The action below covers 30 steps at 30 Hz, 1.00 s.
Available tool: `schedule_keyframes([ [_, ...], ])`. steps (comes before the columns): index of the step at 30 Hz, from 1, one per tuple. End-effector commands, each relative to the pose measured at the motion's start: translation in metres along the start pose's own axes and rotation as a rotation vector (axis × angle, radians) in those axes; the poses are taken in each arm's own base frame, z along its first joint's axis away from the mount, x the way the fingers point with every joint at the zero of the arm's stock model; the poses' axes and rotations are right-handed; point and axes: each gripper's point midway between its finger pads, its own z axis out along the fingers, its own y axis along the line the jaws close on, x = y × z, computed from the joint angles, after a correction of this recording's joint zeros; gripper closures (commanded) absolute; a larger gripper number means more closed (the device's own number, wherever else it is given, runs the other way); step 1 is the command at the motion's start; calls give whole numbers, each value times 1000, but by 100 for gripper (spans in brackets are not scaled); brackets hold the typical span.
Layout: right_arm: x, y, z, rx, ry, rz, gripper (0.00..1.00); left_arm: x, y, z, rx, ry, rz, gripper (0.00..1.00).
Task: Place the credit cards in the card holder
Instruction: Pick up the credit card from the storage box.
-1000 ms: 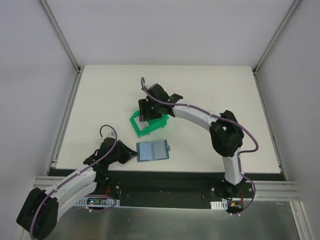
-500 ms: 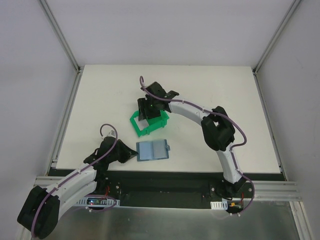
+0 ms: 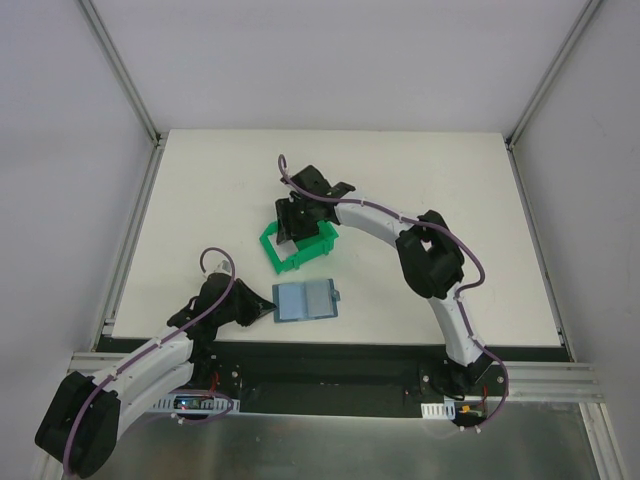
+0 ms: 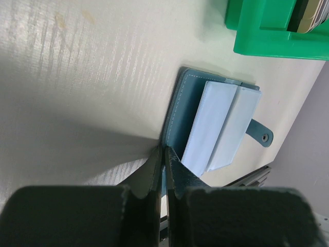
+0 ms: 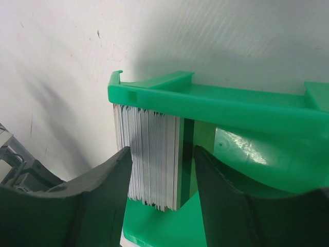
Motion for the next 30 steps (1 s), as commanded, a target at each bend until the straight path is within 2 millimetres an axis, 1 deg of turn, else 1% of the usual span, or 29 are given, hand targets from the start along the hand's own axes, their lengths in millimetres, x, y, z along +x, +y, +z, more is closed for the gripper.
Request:
schedule_keyframes([
  [1,-15,17,-13,-67,-37,-15,50,0,4,-1,-23,9,18,100],
  [6,-19,21,-21,-78,-55,-24,63,0,4,-1,-22,11,17,100],
  [9,-20,22,-25,-77,-62,-30,67,1,5,0,-27,12,17,100],
  [12,-23,22,-30,-73,-74,-32,69,1,4,-1,-24,15,19,100],
  [18,-23,23,-36,-70,-83,-36,82,2,5,0,-26,21,21,100],
  [22,-25,21,-39,-63,-91,-38,83,2,5,0,-27,24,21,100],
  [26,-26,20,-44,-51,-101,-43,86,2,4,0,-26,26,21,100],
  [28,-30,18,-47,-39,-117,-50,89,3,4,1,-26,29,21,100],
  [30,-31,15,-50,-19,-126,-53,90,3,4,0,-25,34,22,100],
])
